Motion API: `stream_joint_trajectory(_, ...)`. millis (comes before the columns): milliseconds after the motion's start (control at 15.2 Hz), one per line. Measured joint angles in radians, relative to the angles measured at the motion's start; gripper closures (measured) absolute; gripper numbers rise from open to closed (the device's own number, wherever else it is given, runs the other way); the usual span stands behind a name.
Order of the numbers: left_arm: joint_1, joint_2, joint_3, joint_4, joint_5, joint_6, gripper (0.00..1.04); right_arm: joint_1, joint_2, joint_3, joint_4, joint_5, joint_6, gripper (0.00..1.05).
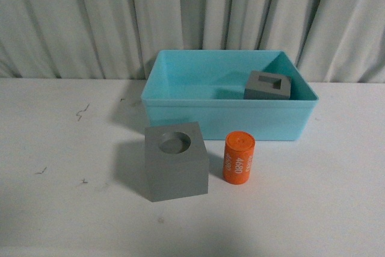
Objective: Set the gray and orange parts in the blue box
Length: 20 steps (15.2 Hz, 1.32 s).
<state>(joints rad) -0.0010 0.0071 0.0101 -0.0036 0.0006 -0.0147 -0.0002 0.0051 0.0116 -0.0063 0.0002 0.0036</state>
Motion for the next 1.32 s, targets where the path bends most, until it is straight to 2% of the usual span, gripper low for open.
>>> stream_joint_trajectory(593, 0.000, 0.000, 0.000, 0.000, -0.001, 0.000, 0.07, 0.000, -0.002, 0.000, 0.003, 0.000, 0.000, 1.03)
stream_joint_trajectory(659, 0.000, 0.000, 0.000, 0.000, -0.001, 0.000, 0.07, 0.000, -0.002, 0.000, 0.003, 0.000, -0.001, 0.99)
stream_joint_trajectory(857, 0.000, 0.000, 0.000, 0.000, -0.001, 0.000, 0.07, 0.000, -0.002, 0.000, 0.003, 0.000, -0.001, 0.59)
stream_joint_trajectory(989, 0.000, 0.000, 0.000, 0.000, -0.001, 0.000, 0.07, 0.000, -0.002, 0.000, 0.003, 0.000, -0.001, 0.24)
stream_joint_trajectory(1055, 0.000, 0.000, 0.000, 0.000, -0.001, 0.000, 0.07, 0.000, -0.002, 0.000, 0.003, 0.000, -0.001, 0.13)
stream_joint_trajectory(1121, 0.000, 0.000, 0.000, 0.000, -0.001, 0.000, 0.07, 0.000, -0.002, 0.000, 0.003, 0.000, -0.001, 0.04)
stream_joint_trajectory(1187, 0.000, 0.000, 0.000, 0.000, -0.001, 0.000, 0.07, 0.000, -0.002, 0.000, 0.003, 0.000, -0.001, 0.07)
stream_joint_trajectory(1319, 0.000, 0.000, 0.000, 0.000, -0.001, 0.000, 0.07, 0.000, -0.002, 0.000, 0.003, 0.000, -0.001, 0.06)
